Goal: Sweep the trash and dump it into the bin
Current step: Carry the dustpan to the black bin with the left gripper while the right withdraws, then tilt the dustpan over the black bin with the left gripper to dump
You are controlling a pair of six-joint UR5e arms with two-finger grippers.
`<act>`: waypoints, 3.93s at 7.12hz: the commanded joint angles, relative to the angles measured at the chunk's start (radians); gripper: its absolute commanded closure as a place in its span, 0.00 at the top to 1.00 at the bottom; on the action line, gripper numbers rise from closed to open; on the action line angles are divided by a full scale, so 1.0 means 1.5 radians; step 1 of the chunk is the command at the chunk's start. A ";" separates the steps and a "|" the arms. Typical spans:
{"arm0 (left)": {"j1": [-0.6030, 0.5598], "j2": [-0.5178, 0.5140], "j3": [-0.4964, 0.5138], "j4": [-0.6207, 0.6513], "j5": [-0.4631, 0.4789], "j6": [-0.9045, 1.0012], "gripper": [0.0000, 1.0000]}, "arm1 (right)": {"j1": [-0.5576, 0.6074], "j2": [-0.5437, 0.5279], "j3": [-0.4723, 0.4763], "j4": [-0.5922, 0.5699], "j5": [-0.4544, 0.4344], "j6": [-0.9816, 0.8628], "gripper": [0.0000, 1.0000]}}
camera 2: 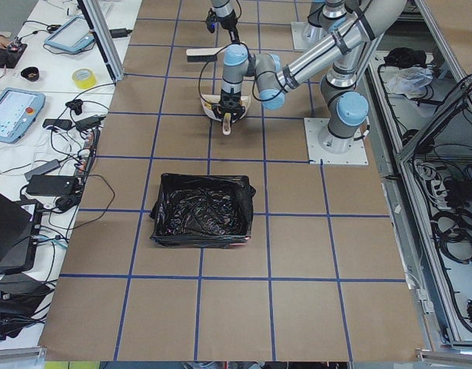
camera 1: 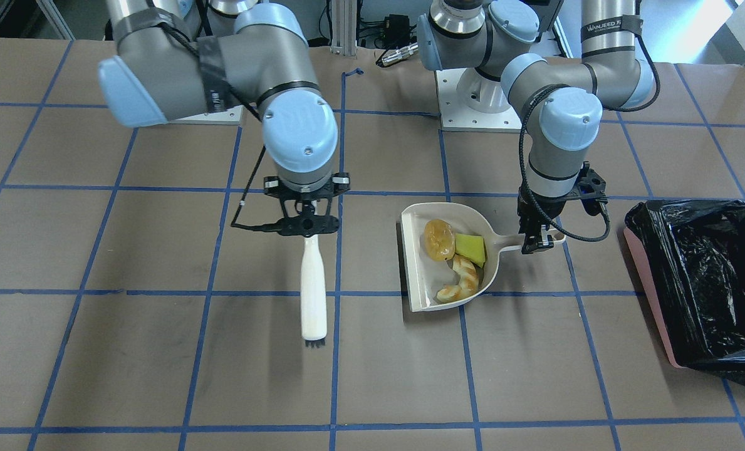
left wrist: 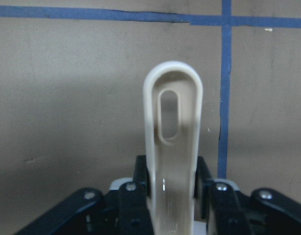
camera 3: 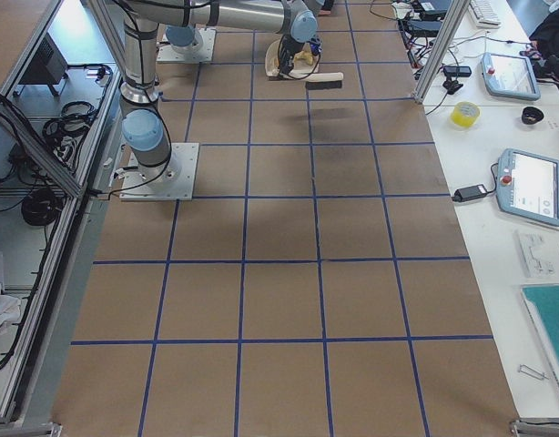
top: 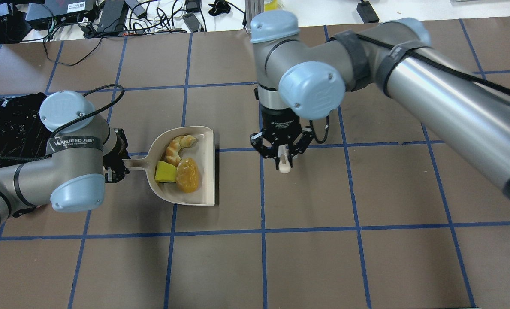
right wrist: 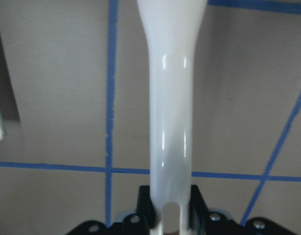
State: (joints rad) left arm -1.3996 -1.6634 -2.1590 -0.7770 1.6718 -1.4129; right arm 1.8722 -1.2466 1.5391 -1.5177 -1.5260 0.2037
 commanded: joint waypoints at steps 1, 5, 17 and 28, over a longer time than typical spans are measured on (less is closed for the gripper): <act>0.010 0.002 0.145 -0.224 -0.072 0.004 0.00 | -0.134 -0.014 -0.002 0.012 -0.080 -0.123 0.00; 0.111 -0.015 0.250 -0.268 -0.080 0.106 0.00 | -0.284 0.003 0.004 -0.040 -0.114 -0.235 0.00; 0.450 -0.158 0.506 -0.254 -0.081 0.636 0.00 | -0.415 0.050 0.070 -0.129 -0.148 -0.330 0.00; 0.469 -0.239 0.532 0.075 -0.223 0.850 0.00 | -0.431 0.053 0.096 -0.159 -0.165 -0.342 0.00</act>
State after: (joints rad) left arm -0.6962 -2.0276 -1.3550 -0.7024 1.4158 -0.1623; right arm 1.2272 -1.1696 1.6829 -1.7567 -1.7707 -0.3114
